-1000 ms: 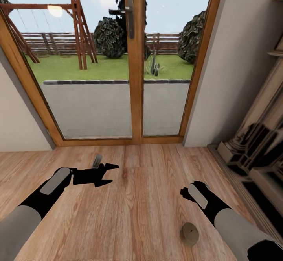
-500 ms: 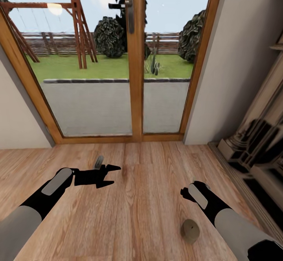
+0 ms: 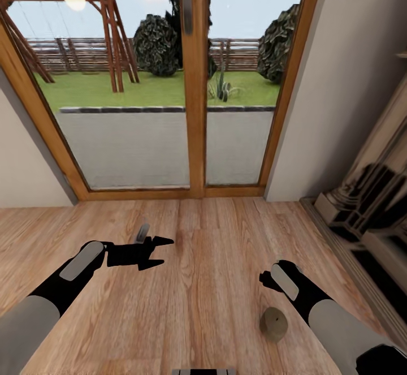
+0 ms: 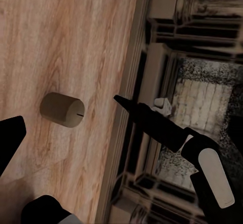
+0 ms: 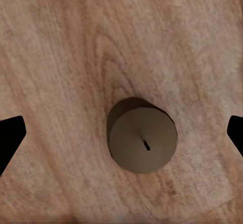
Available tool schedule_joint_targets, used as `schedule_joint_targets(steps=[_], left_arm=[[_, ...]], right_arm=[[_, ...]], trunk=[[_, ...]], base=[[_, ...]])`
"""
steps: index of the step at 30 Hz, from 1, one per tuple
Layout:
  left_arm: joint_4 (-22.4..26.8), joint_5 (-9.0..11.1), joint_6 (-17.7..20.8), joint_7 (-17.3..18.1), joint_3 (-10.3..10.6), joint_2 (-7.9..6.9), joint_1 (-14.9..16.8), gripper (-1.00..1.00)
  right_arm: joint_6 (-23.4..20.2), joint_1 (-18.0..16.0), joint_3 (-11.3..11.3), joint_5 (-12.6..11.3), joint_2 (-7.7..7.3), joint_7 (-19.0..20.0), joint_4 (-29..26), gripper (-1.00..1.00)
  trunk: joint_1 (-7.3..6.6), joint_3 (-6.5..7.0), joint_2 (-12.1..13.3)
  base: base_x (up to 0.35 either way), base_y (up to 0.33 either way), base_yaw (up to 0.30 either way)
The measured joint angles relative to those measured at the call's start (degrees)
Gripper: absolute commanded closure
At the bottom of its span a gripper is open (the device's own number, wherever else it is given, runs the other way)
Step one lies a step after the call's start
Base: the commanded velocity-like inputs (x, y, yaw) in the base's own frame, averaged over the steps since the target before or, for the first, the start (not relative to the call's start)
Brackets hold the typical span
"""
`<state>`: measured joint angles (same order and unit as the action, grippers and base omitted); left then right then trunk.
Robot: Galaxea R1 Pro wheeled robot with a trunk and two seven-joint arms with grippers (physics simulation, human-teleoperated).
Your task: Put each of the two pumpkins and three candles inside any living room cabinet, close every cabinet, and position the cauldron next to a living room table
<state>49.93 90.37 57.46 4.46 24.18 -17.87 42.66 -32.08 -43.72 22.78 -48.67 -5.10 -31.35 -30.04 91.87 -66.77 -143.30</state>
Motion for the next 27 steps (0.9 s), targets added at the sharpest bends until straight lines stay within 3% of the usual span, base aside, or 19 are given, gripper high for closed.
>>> schedule_joint_targets(steps=[27], left_arm=[[0.1,0.0,0.0,0.1,0.0,0.01,0.0,-1.00]], right_arm=[[0.0,0.0,-0.3,-0.1,-0.50,0.0,0.2,-1.00]], trunk=[[0.70,-5.99,-0.4]], base=[[0.000,0.000,0.000]])
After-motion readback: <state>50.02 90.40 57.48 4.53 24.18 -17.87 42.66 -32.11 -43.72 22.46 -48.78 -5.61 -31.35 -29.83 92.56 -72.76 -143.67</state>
